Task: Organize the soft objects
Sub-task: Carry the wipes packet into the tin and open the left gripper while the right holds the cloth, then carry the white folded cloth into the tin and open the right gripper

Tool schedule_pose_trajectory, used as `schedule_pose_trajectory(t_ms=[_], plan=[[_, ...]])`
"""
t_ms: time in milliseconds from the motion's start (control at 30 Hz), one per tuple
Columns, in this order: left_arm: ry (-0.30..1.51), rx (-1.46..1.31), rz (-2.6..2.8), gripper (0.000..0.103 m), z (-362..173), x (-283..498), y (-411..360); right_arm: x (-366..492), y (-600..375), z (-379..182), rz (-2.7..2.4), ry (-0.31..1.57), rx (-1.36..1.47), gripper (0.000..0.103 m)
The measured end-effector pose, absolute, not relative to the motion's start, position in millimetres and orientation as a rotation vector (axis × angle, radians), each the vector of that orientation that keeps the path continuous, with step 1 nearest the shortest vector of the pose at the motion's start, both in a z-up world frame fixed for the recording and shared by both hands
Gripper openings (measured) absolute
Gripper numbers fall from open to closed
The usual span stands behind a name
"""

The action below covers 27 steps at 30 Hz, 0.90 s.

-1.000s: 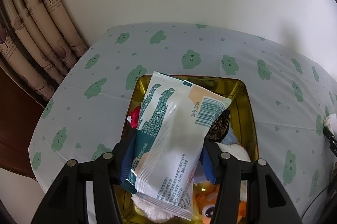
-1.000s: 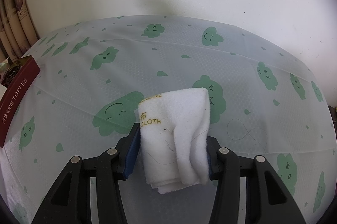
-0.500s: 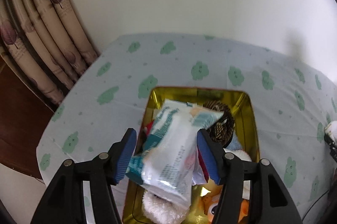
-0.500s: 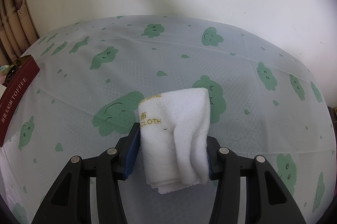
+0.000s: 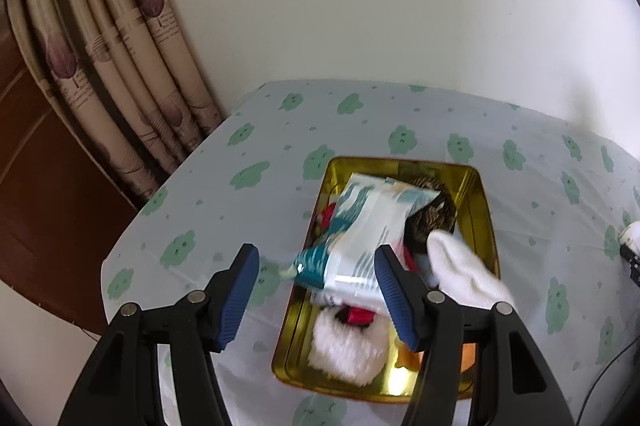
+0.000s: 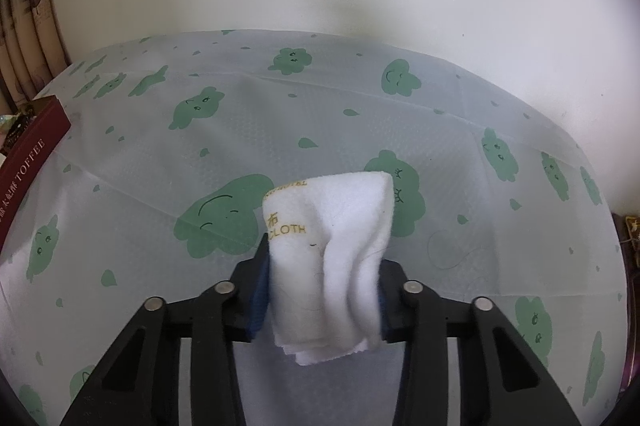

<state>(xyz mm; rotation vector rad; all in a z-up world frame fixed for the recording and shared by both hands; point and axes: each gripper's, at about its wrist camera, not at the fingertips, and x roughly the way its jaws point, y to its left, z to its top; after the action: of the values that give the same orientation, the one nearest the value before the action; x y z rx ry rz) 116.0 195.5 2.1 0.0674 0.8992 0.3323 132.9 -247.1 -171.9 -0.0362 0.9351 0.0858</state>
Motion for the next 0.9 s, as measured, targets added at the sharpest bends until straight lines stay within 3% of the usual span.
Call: schedule_pose_trajectory(t_ms=[200,900], plan=[[0.878,0.046,0.366,0.062,-7.6,96.5,202.8,132.1,-242.3,-165.4,0.061,0.944,-0.019,0.03],[0.836,-0.06,0.502,0.062,-34.8,39.5,256.2,126.8,-136.0,-95.2,0.267,0.885,-0.047,0.03]])
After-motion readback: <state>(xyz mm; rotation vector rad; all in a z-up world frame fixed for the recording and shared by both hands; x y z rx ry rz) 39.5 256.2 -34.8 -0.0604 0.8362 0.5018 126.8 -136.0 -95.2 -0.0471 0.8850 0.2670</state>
